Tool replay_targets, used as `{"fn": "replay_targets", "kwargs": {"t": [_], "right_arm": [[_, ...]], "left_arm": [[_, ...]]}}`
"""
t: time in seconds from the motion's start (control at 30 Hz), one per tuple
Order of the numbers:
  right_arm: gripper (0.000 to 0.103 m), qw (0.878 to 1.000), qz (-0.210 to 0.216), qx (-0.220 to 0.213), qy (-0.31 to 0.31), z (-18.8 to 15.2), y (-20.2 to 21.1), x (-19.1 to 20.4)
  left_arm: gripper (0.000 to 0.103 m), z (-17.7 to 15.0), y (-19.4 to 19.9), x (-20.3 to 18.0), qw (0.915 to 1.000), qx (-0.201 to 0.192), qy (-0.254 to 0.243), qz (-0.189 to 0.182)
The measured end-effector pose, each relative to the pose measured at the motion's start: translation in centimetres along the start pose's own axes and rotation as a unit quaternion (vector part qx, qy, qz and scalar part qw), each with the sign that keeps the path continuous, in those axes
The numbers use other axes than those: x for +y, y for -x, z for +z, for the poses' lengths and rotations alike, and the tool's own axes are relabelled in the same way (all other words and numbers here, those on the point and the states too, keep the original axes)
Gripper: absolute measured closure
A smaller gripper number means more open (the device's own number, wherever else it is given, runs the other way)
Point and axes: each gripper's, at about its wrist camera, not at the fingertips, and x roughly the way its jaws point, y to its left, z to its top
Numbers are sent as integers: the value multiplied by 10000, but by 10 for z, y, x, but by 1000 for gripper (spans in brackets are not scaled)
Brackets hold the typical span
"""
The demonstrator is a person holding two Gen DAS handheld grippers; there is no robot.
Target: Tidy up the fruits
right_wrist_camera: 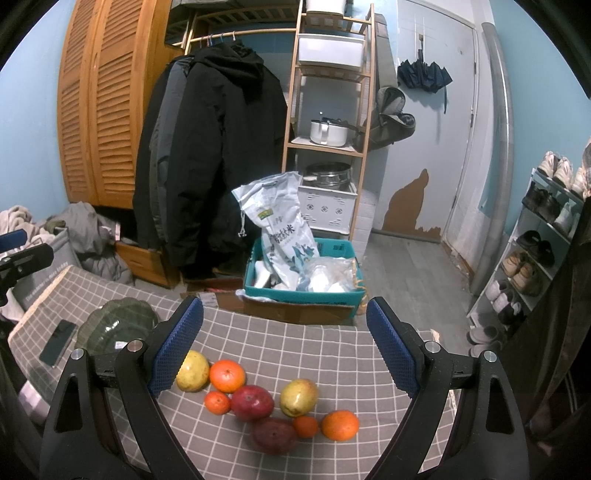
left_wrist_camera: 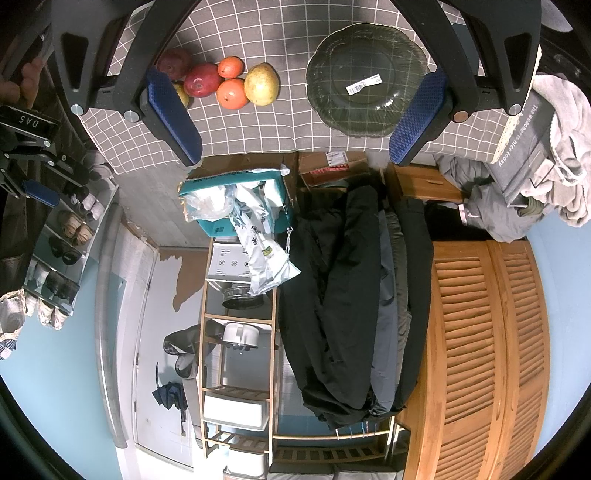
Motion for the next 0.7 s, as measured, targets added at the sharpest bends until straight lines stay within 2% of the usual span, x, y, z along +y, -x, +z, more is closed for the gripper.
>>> {"fn": "replay_targets", "kwargs": {"t": [0.47, 0.7], "right_arm": [[15, 10000, -39, 22, -13, 0, 0, 0], [15, 9999, -62, 122, -80, -7, -5, -9]], "left_arm": [[1, -2, 1, -4, 10000, 10, 2, -18], [1, -11, -12, -17, 9998, 218, -26, -14]]}}
